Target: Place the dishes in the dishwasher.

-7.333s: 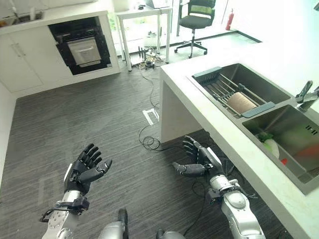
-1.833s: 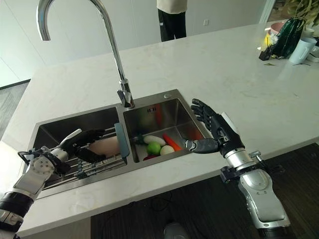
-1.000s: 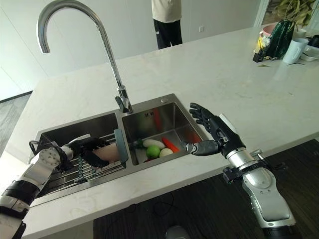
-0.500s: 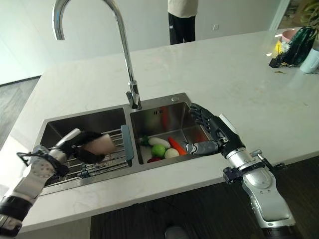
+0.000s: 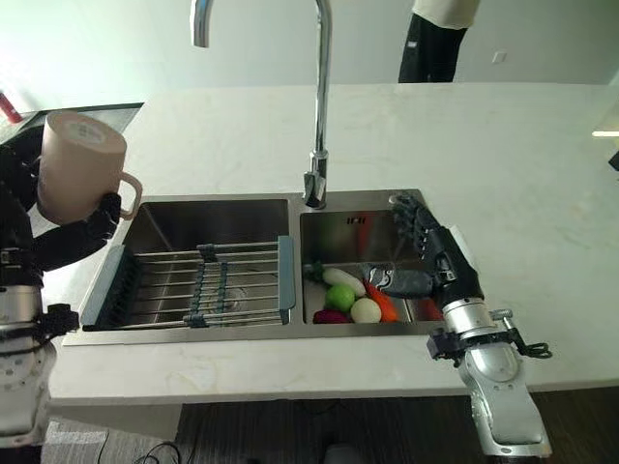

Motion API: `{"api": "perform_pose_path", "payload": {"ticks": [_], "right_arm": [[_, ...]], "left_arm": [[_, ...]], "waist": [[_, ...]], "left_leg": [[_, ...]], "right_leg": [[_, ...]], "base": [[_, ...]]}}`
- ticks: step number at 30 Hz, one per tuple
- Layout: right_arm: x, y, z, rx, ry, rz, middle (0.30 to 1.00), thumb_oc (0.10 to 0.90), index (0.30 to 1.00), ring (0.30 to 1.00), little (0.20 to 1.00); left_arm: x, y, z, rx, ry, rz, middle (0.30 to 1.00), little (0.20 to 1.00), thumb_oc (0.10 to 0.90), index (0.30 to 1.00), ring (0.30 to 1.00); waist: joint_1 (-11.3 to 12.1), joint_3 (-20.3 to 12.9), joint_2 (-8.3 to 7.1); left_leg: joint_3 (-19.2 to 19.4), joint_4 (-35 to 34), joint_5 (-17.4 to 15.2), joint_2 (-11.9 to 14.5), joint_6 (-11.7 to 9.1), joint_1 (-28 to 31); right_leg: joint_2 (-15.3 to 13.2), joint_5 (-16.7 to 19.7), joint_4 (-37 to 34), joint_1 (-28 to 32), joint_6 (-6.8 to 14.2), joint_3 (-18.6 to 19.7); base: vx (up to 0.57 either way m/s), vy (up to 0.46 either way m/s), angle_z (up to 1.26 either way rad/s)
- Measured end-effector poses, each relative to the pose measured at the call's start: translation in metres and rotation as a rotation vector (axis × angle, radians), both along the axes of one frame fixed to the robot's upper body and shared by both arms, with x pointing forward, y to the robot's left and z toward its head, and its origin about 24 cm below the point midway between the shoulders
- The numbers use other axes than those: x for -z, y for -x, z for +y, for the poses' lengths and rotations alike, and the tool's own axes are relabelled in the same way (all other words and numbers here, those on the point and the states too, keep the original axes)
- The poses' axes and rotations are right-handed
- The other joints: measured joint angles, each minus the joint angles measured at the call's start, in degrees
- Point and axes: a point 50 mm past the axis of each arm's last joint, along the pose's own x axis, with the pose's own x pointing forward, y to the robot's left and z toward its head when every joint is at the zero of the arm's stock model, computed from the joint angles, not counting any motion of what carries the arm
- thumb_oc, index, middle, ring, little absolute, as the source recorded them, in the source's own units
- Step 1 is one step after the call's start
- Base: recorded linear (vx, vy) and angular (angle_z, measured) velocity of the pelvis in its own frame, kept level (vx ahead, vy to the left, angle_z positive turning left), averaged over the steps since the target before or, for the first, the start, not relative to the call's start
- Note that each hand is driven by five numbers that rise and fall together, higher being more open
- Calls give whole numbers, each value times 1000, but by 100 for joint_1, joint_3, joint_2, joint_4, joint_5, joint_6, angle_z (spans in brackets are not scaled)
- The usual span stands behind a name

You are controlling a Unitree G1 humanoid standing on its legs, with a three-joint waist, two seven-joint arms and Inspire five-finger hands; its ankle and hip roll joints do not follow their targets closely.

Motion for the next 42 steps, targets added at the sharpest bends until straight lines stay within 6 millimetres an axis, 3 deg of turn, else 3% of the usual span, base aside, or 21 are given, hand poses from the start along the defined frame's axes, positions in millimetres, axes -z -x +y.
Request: {"api": "perform_pose_path", "payload": {"ticks": [8, 10, 11, 12, 14, 15, 17, 19, 22, 24, 27, 28, 29, 30, 31, 35, 36, 37, 38, 39, 42], "right_arm": [[-8, 5, -3, 121, -77, -147, 900, 800, 900, 900, 900], [-17, 9, -10, 190, -68, -225, 900, 800, 900, 900, 900], [-14, 13, -12, 231, -77, -232, 900, 800, 900, 900, 900], [-7, 22, -20, 310, -82, -232, 900, 800, 900, 900, 900], [-10, 21, -29, 338, -34, -230, 900, 800, 900, 900, 900], [-21, 14, -35, 319, 19, -250, 900, 800, 900, 900, 900], [-37, 17, -43, 321, 13, -327, 900, 800, 900, 900, 900], [-48, 25, -52, 367, -7, -411, 900, 800, 900, 900, 900], [-39, 26, -47, 397, -102, -425, 900, 800, 900, 900, 900], [-25, 19, -28, 342, -142, -383, 900, 800, 900, 900, 900], [-8, 17, -13, 334, -214, -340, 900, 800, 900, 900, 900], [-3, 16, -5, 311, -222, -319, 900, 800, 900, 900, 900], [-2, 15, -2, 298, -214, -312, 900, 800, 900, 900, 900], [1, 18, -4, 326, -210, -304, 900, 800, 900, 900, 900], [4, 24, -12, 363, -197, -293, 900, 800, 900, 900, 900], [-9, 27, -12, 326, -152, -339, 900, 800, 900, 900, 900], [-10, 27, -12, 318, -143, -338, 900, 800, 900, 900, 900], [-9, 27, -11, 314, -156, -336, 900, 800, 900, 900, 900], [-12, 23, -12, 309, -168, -347, 900, 800, 900, 900, 900], [-17, 21, -13, 300, -164, -359, 900, 800, 900, 900, 900], [-21, 16, -13, 283, -199, -360, 900, 800, 900, 900, 900]], "left_arm": [[-5, 17, -9, 73, 64, -105, 300, 300, 400, 300, 300], [0, 19, -7, 73, 150, -109, 300, 300, 400, 300, 300], [3, 14, -12, 120, 199, -111, 300, 300, 400, 300, 300], [6, 5, -20, 191, 246, -109, 300, 300, 400, 300, 300], [6, 2, -21, 229, 259, -120, 300, 300, 400, 300, 300], [9, 3, -17, 222, 303, -130, 300, 300, 400, 300, 300], [8, 0, -19, 230, 312, -142, 300, 300, 400, 300, 300], [4, -8, -29, 281, 319, -158, 300, 300, 400, 300, 300], [-4, -11, -30, 328, 307, -194, 300, 300, 400, 300, 300], [3, -8, -18, 296, 355, -166, 300, 300, 400, 300, 300], [6, -8, -13, 269, 358, -133, 300, 300, 400, 300, 300], [7, -8, -11, 256, 366, -133, 300, 300, 400, 300, 300], [6, -9, -11, 257, 368, -134, 300, 300, 400, 300, 300], [3, -18, -22, 310, 369, -115, 300, 300, 400, 300, 300], [0, -24, -32, 397, 365, -97, 300, 300, 400, 300, 300], [3, -17, -22, 363, 415, -105, 300, 300, 400, 300, 300], [2, -19, -23, 365, 416, -105, 300, 300, 400, 300, 300], [0, -21, -24, 372, 394, -99, 300, 300, 400, 300, 300], [1, -22, -26, 379, 379, -85, 300, 300, 400, 300, 300], [3, -22, -30, 387, 369, -73, 300, 300, 400, 300, 300], [6, -22, -34, 393, 388, -70, 300, 300, 400, 300, 300]], "waist": [[342, 9, 60], [685, 93, 222], [622, 113, 287], [246, 126, 221], [19, 143, 202], [86, 157, 187], [23, 241, 43], [-174, 238, 158], [-82, 278, -33], [285, 297, -267], [395, 322, -351], [500, 336, -327], [515, 352, -311], [331, 385, -258], [-50, 388, -278], [79, 397, -48], [79, 398, -47], [62, 413, -384], [55, 397, -437], [63, 385, -215], [135, 387, -149]], "left_leg": [[-370, -57, 92, 53, -146, -75], [-567, 26, 170, 101, -264, -315], [-243, -378, 439, 174, -277, -408], [1070, -686, 151, 581, -178, -430], [2580, 65, 406, 1597, -502, -437], [2649, 251, 486, 1794, -627, 52], [2624, 367, 579, 1500, -727, 642], [2766, 390, 945, 1367, -607, 800], [2515, 702, -183, 1056, -479, 283], [2097, 1382, -547, 591, 0, -423], [1645, 1498, -661, -30, 488, -727], [1534, 1409, -673, -201, 590, -774], [1347, 1205, -564, -366, 866, -775], [734, 780, -199, -677, 992, -725], [114, 241, 86, -977, 804, -577], [10, -173, 260, -1103, 807, -220], [63, -147, 230, -1113, 492, -194], [96, 352, 254, -1365, 177, -442], [101, 1185, -190, -1087, 612, -841], [-128, 1000, -264, -373, 476, -889], [-45, 626, -118, -597, 489, -549]], "right_leg": [[4, -260, 235, -10, -133, -351], [-15, -311, 445, -155, -284, -581], [-276, -315, 539, -88, -197, -1180], [-620, -279, 379, 141, -253, -1926], [-819, -246, 150, 208, -355, -2293], [-1049, -80, 87, 196, -293, -2283], [-1536, 48, 139, 229, -104, -2379], [-1910, 240, 203, 352, 210, -2549], [-2309, 691, 9, 558, 735, -2526], [-2782, 1525, -205, 502, 744, -2536], [-3348, 2470, 4, 460, 713, -2352], [-3238, 1708, 189, 298, 1002, -2176], [-2915, 1147, 262, 196, 965, -2033], [-1986, 306, 413, 188, 843, -1208], [-1013, -268, 504, 181, 716, -287], [70, -355, 455, -138, 24, -320], [267, -208, 257, -52, -261, -364], [-38, 127, -54, 96, -596, -313], [-198, -15, -125, 176, -109, -287], [-62, -106, 17, 152, 8, -302], [-398, -239, 30, 329, 202, -324]], "base": [[-62, -105, 26], [-352, 47, 70], [-470, 102, 217], [-400, 143, 303], [-364, 200, 228], [-349, 241, 89], [-284, 293, 84], [-189, 361, 142], [-158, 378, 146], [-47, 482, 134], [32, 325, 113], [71, 257, 86], [129, 283, 162], [129, 300, 297], [124, 281, 303], [30, 74, 67], [12, -32, 12], [16, -50, 23], [31, -67, 17], [37, -65, 20], [53, -59, 17]]}}
